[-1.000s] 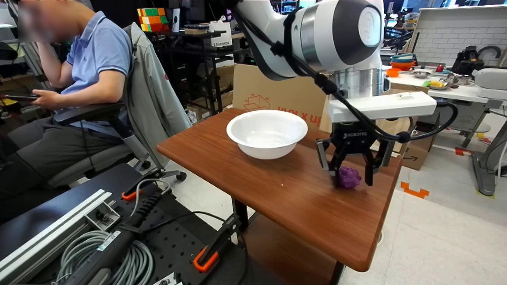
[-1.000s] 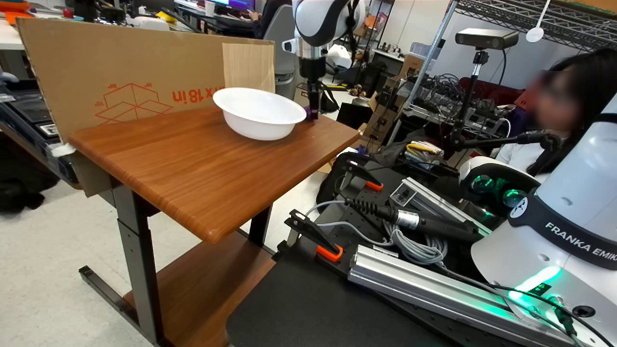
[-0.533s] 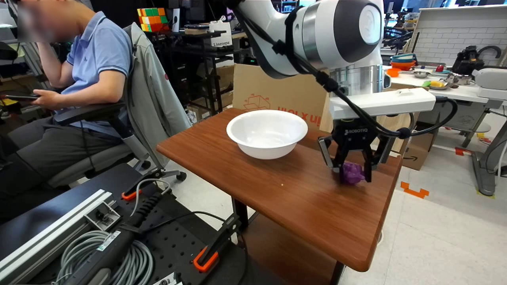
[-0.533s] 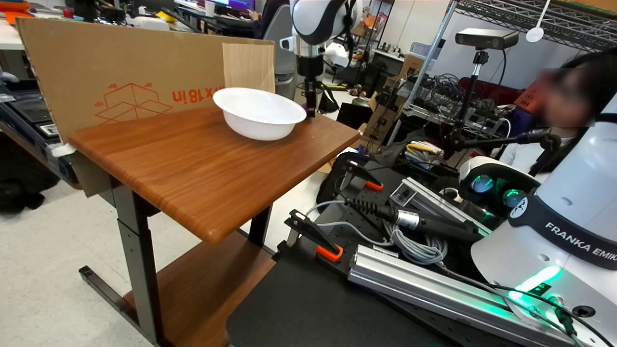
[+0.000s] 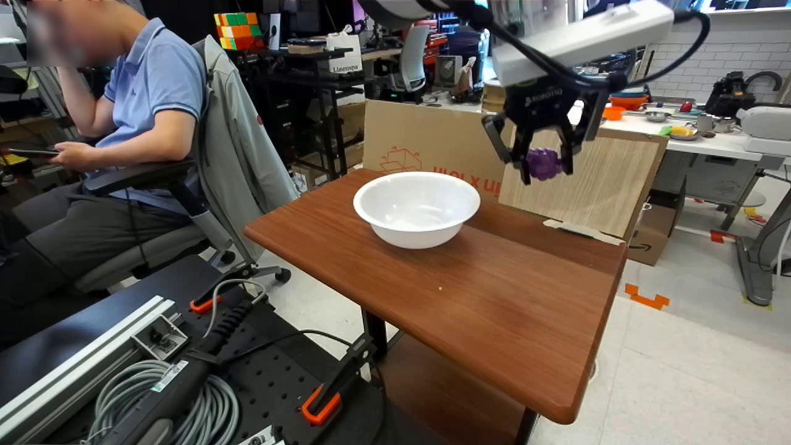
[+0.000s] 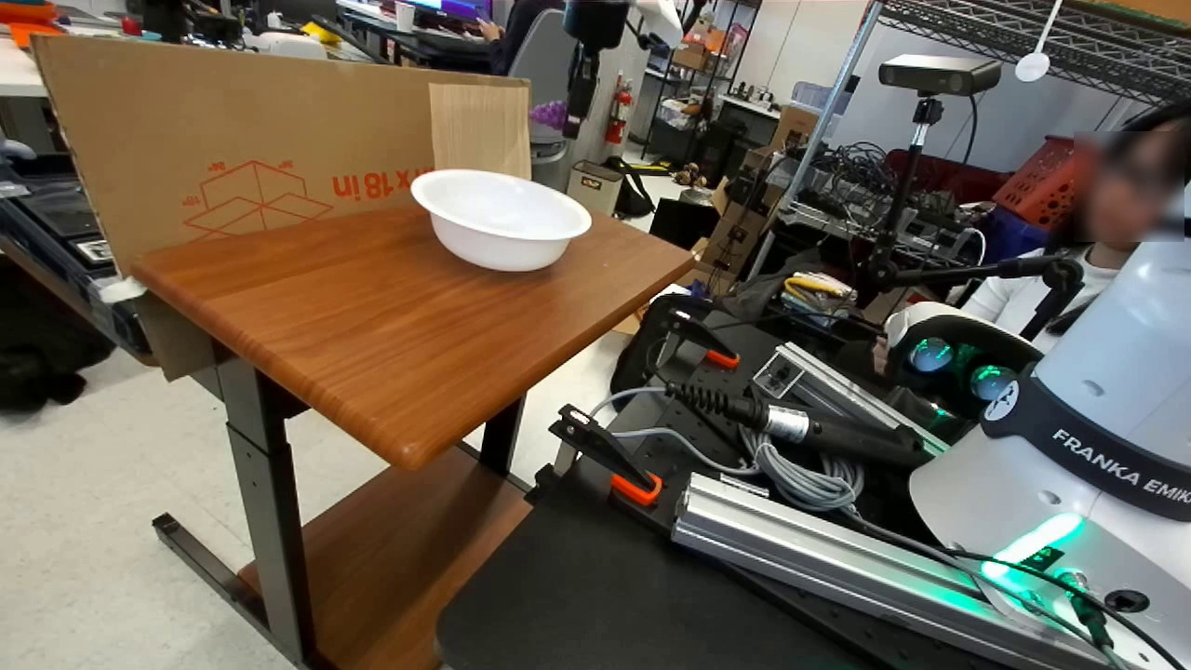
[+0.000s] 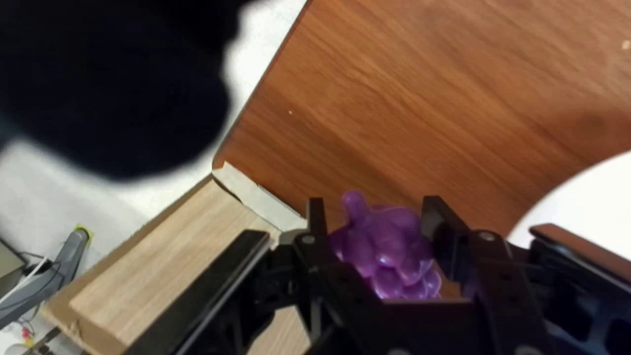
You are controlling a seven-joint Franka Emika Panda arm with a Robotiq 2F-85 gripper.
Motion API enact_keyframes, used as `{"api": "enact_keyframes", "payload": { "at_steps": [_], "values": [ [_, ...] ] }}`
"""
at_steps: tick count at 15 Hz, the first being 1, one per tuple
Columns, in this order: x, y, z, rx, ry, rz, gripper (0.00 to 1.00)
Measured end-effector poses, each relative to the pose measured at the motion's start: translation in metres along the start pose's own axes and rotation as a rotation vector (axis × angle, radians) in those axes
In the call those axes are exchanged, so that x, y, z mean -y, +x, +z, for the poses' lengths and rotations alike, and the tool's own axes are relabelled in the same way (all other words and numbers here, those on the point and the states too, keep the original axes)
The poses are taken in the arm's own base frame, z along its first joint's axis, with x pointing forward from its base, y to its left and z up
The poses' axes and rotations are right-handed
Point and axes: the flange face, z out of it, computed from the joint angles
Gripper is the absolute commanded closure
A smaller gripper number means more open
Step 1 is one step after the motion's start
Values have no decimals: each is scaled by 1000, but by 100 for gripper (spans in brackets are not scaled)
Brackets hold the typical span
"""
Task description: Put the purple object in the bowl
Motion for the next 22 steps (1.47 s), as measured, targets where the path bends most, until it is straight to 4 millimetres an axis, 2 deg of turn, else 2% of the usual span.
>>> {"api": "enact_keyframes", "payload": {
  "at_steps": [1, 2, 4, 7, 10, 13, 16, 19, 20, 21, 22],
  "values": [
    [2, 1, -5, -7, -1, -4, 73],
    [13, 7, -20, -32, 5, -25, 73],
    [40, 24, -36, -64, 23, -67, 73],
    [84, 55, -38, -78, 53, -142, 73],
    [118, 80, -32, -77, 75, -190, 73],
    [141, 92, -15, -56, 105, -195, 73],
    [149, 89, 9, -23, 135, -179, 73],
    [148, 79, 22, 1, 149, -163, 73],
    [148, 74, 25, 10, 151, -162, 23],
    [147, 69, 29, 20, 151, -162, 22],
    [146, 64, 32, 31, 151, -162, 16]
  ]
}}
